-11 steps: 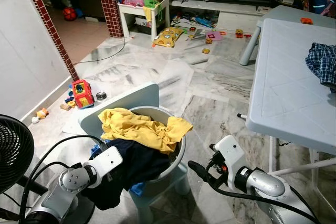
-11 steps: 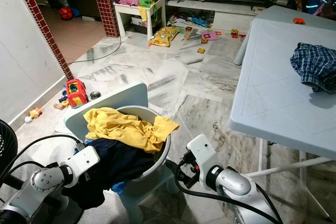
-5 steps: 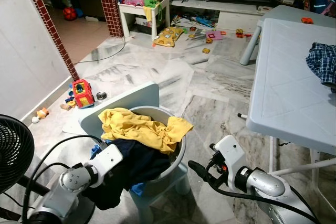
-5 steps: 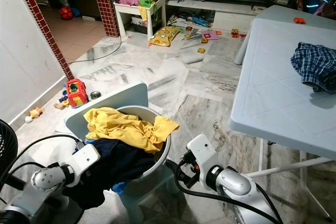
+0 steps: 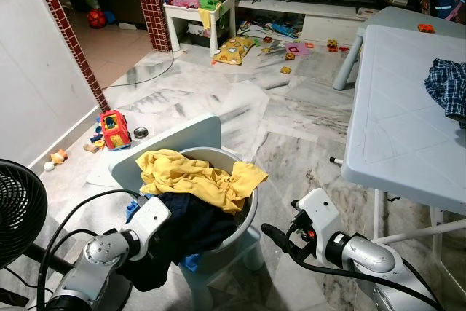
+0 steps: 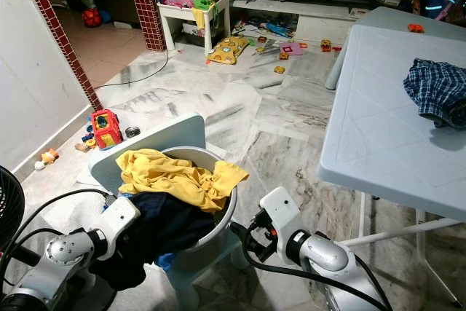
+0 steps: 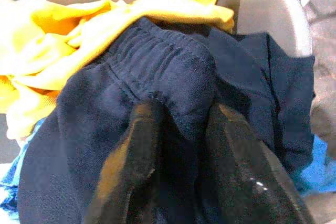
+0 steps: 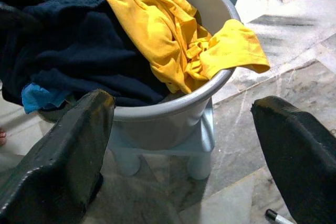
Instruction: Hang hanger
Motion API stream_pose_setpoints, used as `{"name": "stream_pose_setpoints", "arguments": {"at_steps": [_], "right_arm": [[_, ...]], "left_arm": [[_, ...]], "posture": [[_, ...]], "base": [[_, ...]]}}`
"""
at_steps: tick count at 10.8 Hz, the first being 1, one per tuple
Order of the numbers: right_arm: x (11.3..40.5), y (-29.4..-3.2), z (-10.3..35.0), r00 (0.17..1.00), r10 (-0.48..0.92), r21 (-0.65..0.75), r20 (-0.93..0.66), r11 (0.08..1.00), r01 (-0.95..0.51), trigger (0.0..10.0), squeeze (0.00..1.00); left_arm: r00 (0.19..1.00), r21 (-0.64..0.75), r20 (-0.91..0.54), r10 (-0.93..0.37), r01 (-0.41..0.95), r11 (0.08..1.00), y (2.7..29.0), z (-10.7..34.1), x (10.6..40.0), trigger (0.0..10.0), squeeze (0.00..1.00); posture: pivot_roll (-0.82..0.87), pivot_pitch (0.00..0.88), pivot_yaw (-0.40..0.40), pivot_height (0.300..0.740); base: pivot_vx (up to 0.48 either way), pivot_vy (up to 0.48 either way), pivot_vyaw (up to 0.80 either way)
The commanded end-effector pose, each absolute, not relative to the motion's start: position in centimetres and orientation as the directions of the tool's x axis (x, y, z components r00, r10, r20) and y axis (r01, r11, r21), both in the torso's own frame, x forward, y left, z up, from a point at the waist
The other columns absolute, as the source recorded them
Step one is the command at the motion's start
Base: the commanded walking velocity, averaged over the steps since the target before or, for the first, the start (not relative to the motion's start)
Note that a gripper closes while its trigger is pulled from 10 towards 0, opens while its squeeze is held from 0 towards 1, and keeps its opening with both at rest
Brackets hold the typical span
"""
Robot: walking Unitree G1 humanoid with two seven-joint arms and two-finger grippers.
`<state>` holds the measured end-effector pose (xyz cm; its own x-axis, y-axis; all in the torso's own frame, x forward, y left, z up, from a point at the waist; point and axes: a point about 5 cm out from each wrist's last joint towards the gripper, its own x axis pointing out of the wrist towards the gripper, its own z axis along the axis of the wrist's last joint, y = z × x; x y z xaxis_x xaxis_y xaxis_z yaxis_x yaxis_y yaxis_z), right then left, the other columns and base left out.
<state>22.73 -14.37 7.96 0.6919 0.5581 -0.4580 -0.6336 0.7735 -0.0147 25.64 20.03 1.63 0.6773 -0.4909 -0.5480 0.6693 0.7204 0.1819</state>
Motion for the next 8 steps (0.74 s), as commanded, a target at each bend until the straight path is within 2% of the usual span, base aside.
{"name": "stream_pose_setpoints", "arguments": {"at_steps": [1,5,7,8], "right_arm": [[22.9,-14.4,8.2,0.701,0.554,-0.028,-0.448,0.776,-0.631,10.0,0.00],[23.0,-14.5,8.1,0.703,0.552,-0.034,-0.448,0.776,-0.630,10.0,0.00],[23.1,-14.5,8.1,0.704,0.551,-0.040,-0.448,0.774,-0.631,10.0,0.00],[23.1,-14.5,8.1,0.704,0.551,-0.040,-0.448,0.774,-0.631,10.0,0.00]], "left_arm": [[0.679,0.156,-0.540,-0.498,0.662,0.733,20.0,1.8,25.6,0.0,0.00],[0.688,0.026,-0.503,-0.523,0.617,0.786,19.4,2.0,25.4,0.0,0.00],[0.767,-0.116,-0.413,-0.491,0.491,0.863,18.8,2.7,25.9,0.0,0.00],[0.777,-0.138,-0.402,-0.485,0.472,0.871,18.8,2.8,25.9,0.0,0.00]], "posture": [[-0.22,0.032,0.038,0.740],[-0.22,0.030,0.036,0.740],[-0.22,0.031,0.033,0.740],[-0.22,0.031,0.033,0.740]], "base": [[0.000,0.000,0.00],[0.000,0.000,0.00],[0.000,0.000,0.00],[0.000,0.000,0.00]]}}
